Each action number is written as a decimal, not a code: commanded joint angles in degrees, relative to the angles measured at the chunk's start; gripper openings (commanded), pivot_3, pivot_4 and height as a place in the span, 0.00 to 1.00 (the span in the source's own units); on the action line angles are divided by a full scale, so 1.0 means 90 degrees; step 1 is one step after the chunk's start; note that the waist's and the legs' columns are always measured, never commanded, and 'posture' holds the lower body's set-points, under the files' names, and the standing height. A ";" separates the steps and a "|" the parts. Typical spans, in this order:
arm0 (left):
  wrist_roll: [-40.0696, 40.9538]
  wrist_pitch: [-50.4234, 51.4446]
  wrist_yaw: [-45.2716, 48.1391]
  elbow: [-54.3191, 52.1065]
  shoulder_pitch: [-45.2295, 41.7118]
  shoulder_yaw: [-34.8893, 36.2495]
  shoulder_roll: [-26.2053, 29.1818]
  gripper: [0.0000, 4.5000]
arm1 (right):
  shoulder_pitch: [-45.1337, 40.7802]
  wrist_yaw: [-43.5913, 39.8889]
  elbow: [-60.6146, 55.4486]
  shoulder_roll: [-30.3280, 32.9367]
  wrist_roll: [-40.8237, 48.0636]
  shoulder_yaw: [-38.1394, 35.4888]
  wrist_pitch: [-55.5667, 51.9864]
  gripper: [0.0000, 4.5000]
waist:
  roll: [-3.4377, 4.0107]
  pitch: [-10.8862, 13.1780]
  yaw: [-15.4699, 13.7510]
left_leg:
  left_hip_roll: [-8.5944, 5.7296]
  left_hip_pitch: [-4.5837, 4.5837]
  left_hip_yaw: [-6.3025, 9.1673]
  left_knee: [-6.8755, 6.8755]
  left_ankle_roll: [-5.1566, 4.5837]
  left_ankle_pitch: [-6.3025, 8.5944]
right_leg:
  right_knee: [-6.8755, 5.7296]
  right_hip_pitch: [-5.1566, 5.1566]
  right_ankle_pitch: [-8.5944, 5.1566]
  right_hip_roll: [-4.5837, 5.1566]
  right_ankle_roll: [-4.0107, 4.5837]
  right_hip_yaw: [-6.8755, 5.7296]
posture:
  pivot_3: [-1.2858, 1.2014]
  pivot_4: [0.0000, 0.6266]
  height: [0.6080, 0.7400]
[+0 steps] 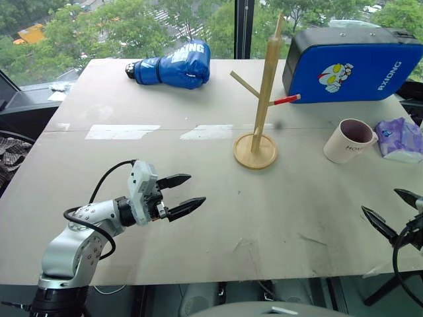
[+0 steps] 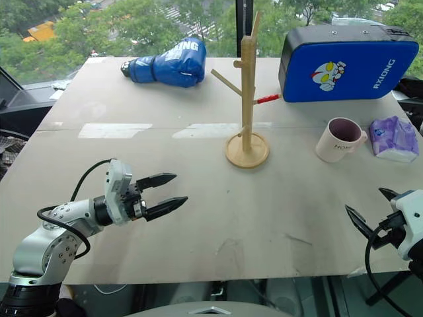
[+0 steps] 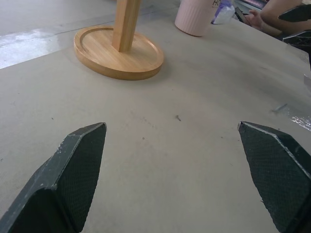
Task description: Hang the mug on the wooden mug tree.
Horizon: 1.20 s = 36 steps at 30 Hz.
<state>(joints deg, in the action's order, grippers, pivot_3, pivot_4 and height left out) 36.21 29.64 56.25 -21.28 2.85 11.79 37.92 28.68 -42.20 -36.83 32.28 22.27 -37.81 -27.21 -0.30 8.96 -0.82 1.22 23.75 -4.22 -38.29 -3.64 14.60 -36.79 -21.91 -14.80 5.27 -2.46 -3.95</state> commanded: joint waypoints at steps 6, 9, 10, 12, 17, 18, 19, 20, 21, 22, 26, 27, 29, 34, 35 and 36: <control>0.0583 0.0211 0.0037 -0.0607 -0.0941 -0.0258 0.0002 0.99 | -0.0931 0.0947 0.0520 0.0041 -0.0429 0.0326 0.0042 1.00 | -0.0005 0.0003 -0.0006 | -0.0003 0.0002 -0.0001 -0.0003 -0.0002 0.0000 | 0.0002 0.0001 0.0000 -0.0001 -0.0001 -0.0001 | 0.52 0.24 0.93; 0.0793 0.0287 0.0097 -0.0947 -0.1242 -0.0517 -0.0027 0.99 | -0.1701 0.1553 0.1030 0.0053 -0.0698 0.0613 -0.0228 1.00 | -0.0004 0.0002 0.0010 | -0.0003 -0.0004 -0.0007 -0.0003 -0.0001 0.0000 | -0.0001 0.0004 0.0000 -0.0002 -0.0001 0.0004 | 0.52 0.24 0.93; 0.0858 0.0316 0.0086 -0.1048 -0.1332 -0.0601 -0.0052 0.99 | -0.1984 0.1706 0.1244 0.0072 -0.0767 0.0733 -0.0337 1.00 | -0.0004 0.0002 0.0011 | -0.0004 -0.0004 -0.0009 -0.0003 -0.0001 -0.0001 | -0.0001 0.0002 0.0001 -0.0004 -0.0001 0.0006 | 0.52 0.24 0.93; 0.0979 0.0368 0.0025 -0.1181 -0.1485 -0.0698 -0.0082 0.99 | -0.2571 0.1962 0.1754 0.0109 -0.0913 0.0952 -0.0382 1.00 | -0.0002 0.0003 0.0015 | -0.0003 -0.0003 -0.0010 -0.0002 -0.0001 -0.0002 | -0.0004 0.0002 0.0011 -0.0017 -0.0019 0.0009 | 0.52 0.24 0.93; 0.1093 0.0423 -0.0092 -0.1204 -0.1606 -0.0735 -0.0088 0.99 | -0.3806 0.2241 0.3020 0.0119 -0.1026 0.1269 -0.0207 1.00 | -0.0001 0.0004 0.0011 | -0.0008 -0.0003 -0.0014 -0.0003 -0.0002 -0.0003 | -0.0006 0.0002 0.0012 -0.0042 -0.0022 0.0010 | 0.52 0.24 0.93; 0.1090 0.0417 -0.0103 -0.1195 -0.1600 -0.0747 -0.0083 0.99 | -0.3990 0.2242 0.3254 0.0121 -0.1045 0.1330 -0.0116 1.00 | -0.0001 0.0004 0.0012 | -0.0012 -0.0003 -0.0015 -0.0003 -0.0002 -0.0003 | -0.0005 0.0002 0.0013 -0.0043 -0.0023 0.0010 | 0.52 0.24 0.93; 0.1089 0.0416 -0.0121 -0.1192 -0.1594 -0.0758 -0.0084 0.99 | -0.4126 0.2221 0.3441 0.0113 -0.1016 0.1357 -0.0102 1.00 | -0.0001 0.0004 0.0006 | -0.0014 -0.0003 -0.0015 -0.0003 -0.0003 -0.0003 | -0.0005 0.0002 0.0013 -0.0043 -0.0024 0.0010 | 0.52 0.24 0.93; 0.1107 0.0435 -0.0170 -0.1221 -0.1575 -0.0769 -0.0097 0.99 | -0.4316 0.2267 0.3737 0.0116 -0.1071 0.1402 0.0031 1.00 | -0.0001 0.0004 -0.0004 | -0.0016 -0.0002 -0.0015 -0.0003 -0.0003 -0.0003 | -0.0005 0.0002 0.0013 -0.0042 -0.0024 0.0009 | 0.52 0.24 0.93; 0.1124 0.0459 -0.0234 -0.1271 -0.1557 -0.0780 -0.0114 0.99 | -0.4482 0.2307 0.3994 0.0126 -0.1106 0.1426 0.0134 1.00 | -0.0001 0.0004 -0.0002 | -0.0016 -0.0001 -0.0013 -0.0003 -0.0003 -0.0004 | -0.0005 0.0002 0.0013 -0.0043 -0.0024 0.0007 | 0.52 0.24 0.93; 0.1142 0.0483 -0.0304 -0.1325 -0.1540 -0.0788 -0.0129 0.99 | -0.4629 0.2330 0.4233 0.0148 -0.1138 0.1454 0.0235 1.00 | -0.0001 0.0004 0.0000 | -0.0016 -0.0001 -0.0013 -0.0003 -0.0003 -0.0004 | -0.0005 0.0003 0.0013 -0.0042 -0.0024 0.0007 | 0.52 0.24 0.93; 0.1206 0.0546 -0.0488 -0.1510 -0.1436 -0.0751 -0.0120 0.99 | -0.4976 0.2262 0.4900 0.0283 -0.1250 0.1569 0.0603 1.00 | 0.0000 0.0005 0.0006 | -0.0017 -0.0001 -0.0015 -0.0003 -0.0003 -0.0004 | -0.0006 0.0003 0.0013 -0.0041 -0.0025 0.0008 | 0.52 0.24 0.93; 0.1214 0.0553 -0.0526 -0.1532 -0.1413 -0.0725 -0.0111 0.99 | -0.5036 0.2243 0.5027 0.0316 -0.1259 0.1585 0.0673 1.00 | 0.0000 0.0005 0.0007 | -0.0017 -0.0001 -0.0014 -0.0003 -0.0003 -0.0004 | -0.0006 0.0003 0.0013 -0.0041 -0.0025 0.0008 | 0.52 0.24 0.93; 0.1199 0.0531 -0.0564 -0.1536 -0.1379 -0.0677 -0.0080 0.99 | -0.5127 0.2217 0.5238 0.0375 -0.1268 0.1609 0.0786 1.00 | 0.0000 0.0005 0.0009 | -0.0017 -0.0003 -0.0014 -0.0003 -0.0003 -0.0004 | -0.0006 0.0003 0.0013 -0.0041 -0.0025 0.0009 | 0.52 0.24 0.93; 0.1222 0.0482 -0.0572 -0.1509 -0.1308 -0.0629 -0.0041 0.99 | -0.5425 0.2105 0.5767 0.0393 -0.1316 0.1773 0.1122 1.00 | 0.0000 0.0005 0.0019 | -0.0016 -0.0005 -0.0015 -0.0004 -0.0002 -0.0004 | -0.0008 0.0005 0.0014 -0.0041 -0.0026 0.0008 | 0.52 0.24 0.93; 0.1222 0.0473 -0.0563 -0.1510 -0.1286 -0.0624 -0.0035 0.99 | -0.5521 0.2086 0.5926 0.0374 -0.1324 0.1814 0.1195 1.00 | 0.0001 0.0005 0.0025 | -0.0016 -0.0005 -0.0015 -0.0005 -0.0002 -0.0004 | -0.0008 0.0005 0.0014 -0.0042 -0.0026 0.0008 | 0.52 0.24 0.93; 0.1217 0.0464 -0.0555 -0.1500 -0.1276 -0.0625 -0.0031 0.99 | -0.5636 0.2062 0.6113 0.0356 -0.1335 0.1865 0.1270 1.00 | 0.0001 0.0005 0.0031 | -0.0016 -0.0006 -0.0017 -0.0005 -0.0002 -0.0004 | -0.0008 0.0005 0.0014 -0.0042 -0.0026 0.0008 | 0.52 0.24 0.93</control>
<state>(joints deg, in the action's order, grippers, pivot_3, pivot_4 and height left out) 46.13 34.61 51.02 -33.02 -8.72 4.68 37.02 -20.09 -23.28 16.77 34.66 10.24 -21.07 -18.20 -0.29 9.00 -0.54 1.07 23.69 -4.37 -38.33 -3.66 14.57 -36.86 -21.86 -14.68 4.89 -2.69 -3.88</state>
